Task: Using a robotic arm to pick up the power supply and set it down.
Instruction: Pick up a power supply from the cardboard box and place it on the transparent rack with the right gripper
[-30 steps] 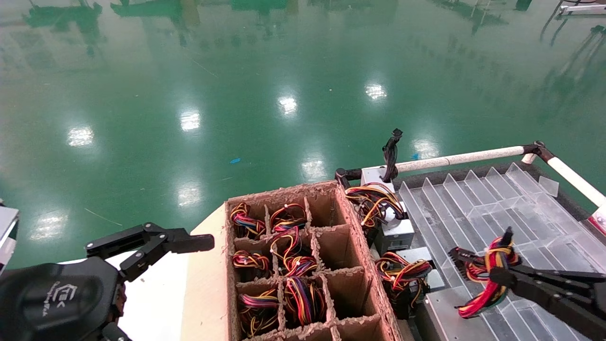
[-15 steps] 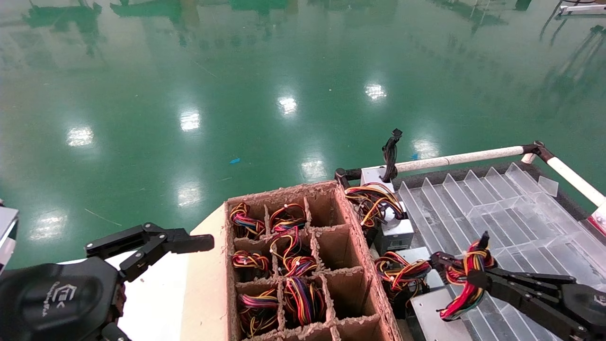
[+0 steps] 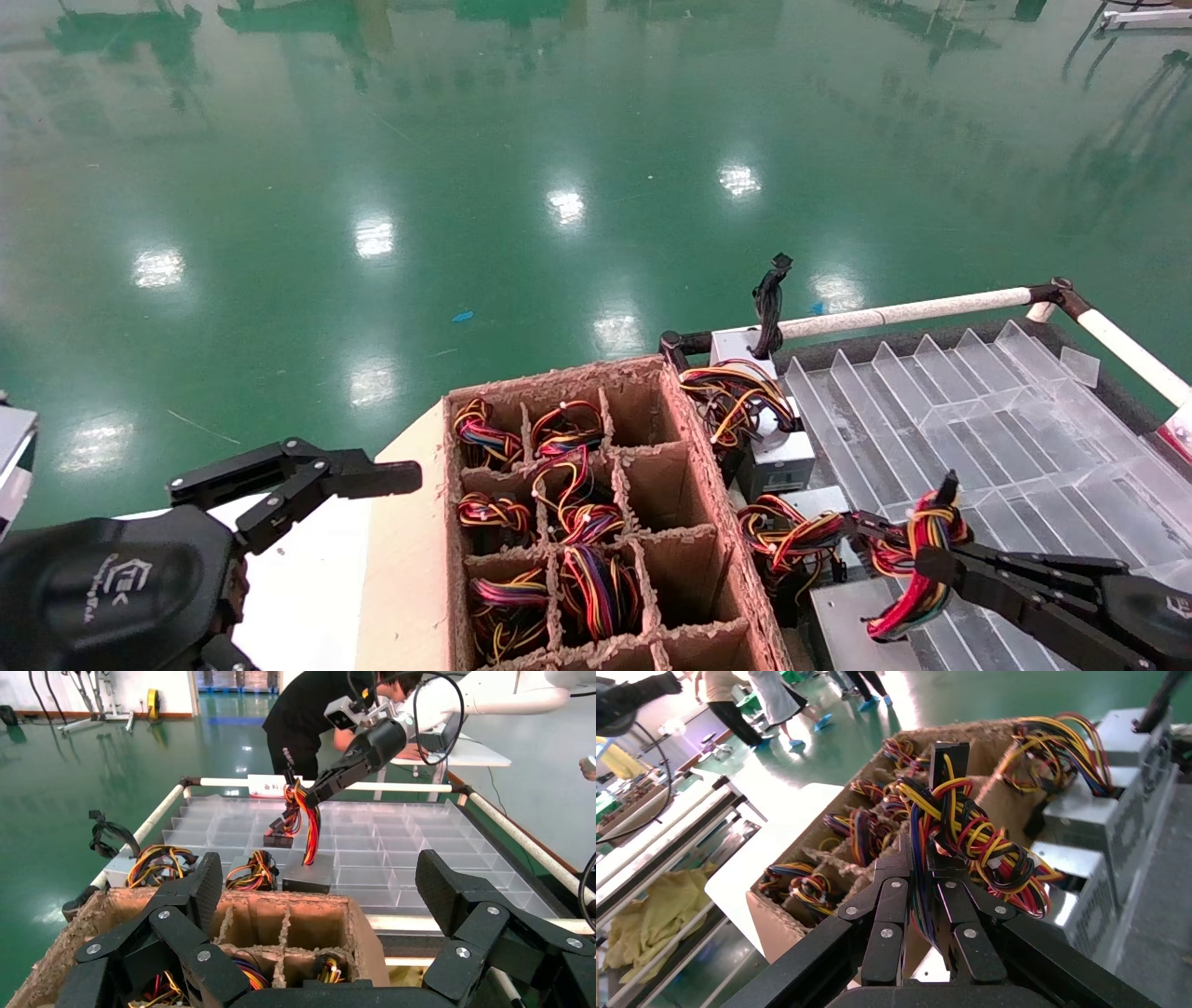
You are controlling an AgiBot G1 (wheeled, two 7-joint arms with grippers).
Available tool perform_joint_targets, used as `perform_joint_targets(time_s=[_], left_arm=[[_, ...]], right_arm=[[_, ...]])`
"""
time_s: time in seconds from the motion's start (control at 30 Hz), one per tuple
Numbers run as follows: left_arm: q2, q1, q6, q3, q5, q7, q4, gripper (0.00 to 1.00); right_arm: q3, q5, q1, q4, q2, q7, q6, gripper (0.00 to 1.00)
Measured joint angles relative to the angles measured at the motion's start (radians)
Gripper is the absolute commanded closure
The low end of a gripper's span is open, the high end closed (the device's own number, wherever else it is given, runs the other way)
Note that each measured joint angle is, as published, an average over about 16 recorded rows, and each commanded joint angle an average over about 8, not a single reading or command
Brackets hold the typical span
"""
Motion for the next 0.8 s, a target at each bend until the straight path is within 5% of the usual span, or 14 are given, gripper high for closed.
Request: perform_joint_targets(time_s=[0.7,0.77,0.8], left_arm=[[0.000,0.000,0.000,0.000,0.000,0.000,0.000,0.00],[0.000,0.000,0.000,0.000,0.000,0.000,0.000,0.00],[0.000,0.000,0.000,0.000,0.000,0.000,0.000,0.00]], right_arm=[[-0.086,-0.080,0.039,-0.068,-0.032,-0.037,0.013,1.00],[-0.096,-0.094,0.050,-0.072,-0.039,-0.036,0.014,0.93],[-0.101,-0.101,0.055,-0.074,-0.042,-0.035,0.014,0.82]])
